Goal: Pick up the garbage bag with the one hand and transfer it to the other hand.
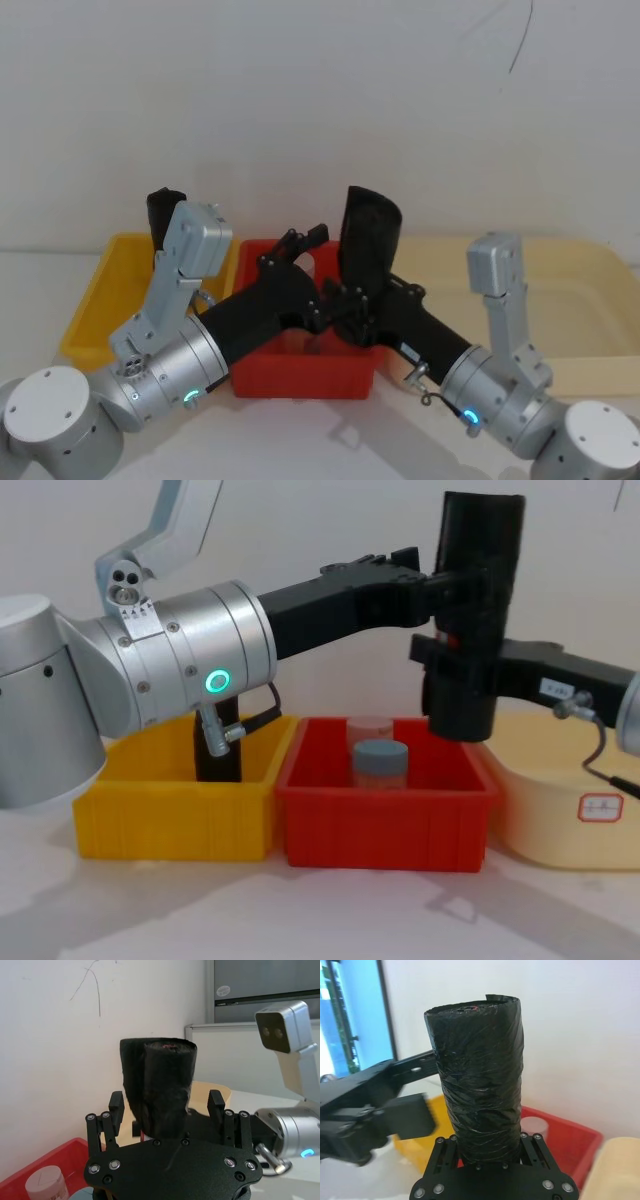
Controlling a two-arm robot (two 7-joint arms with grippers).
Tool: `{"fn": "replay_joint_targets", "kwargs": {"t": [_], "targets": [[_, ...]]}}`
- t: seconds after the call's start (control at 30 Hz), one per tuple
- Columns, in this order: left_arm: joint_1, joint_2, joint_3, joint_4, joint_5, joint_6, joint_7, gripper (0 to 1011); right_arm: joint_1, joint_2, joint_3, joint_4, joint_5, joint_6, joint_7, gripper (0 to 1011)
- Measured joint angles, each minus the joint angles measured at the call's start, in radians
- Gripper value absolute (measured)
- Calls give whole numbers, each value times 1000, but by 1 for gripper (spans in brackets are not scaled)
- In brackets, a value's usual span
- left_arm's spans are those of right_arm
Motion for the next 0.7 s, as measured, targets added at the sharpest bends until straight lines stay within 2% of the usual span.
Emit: {"fn": "replay_joint_targets", "kwargs": {"t": [0.37,0.7], "targets": [[0,0,0,0,0,0,0,1003,29,39,48,20,-17,34,-51,488],[0,0,0,-1,0,-1,0,1003,68,87,111,62,-44,76,-106,489]]}}
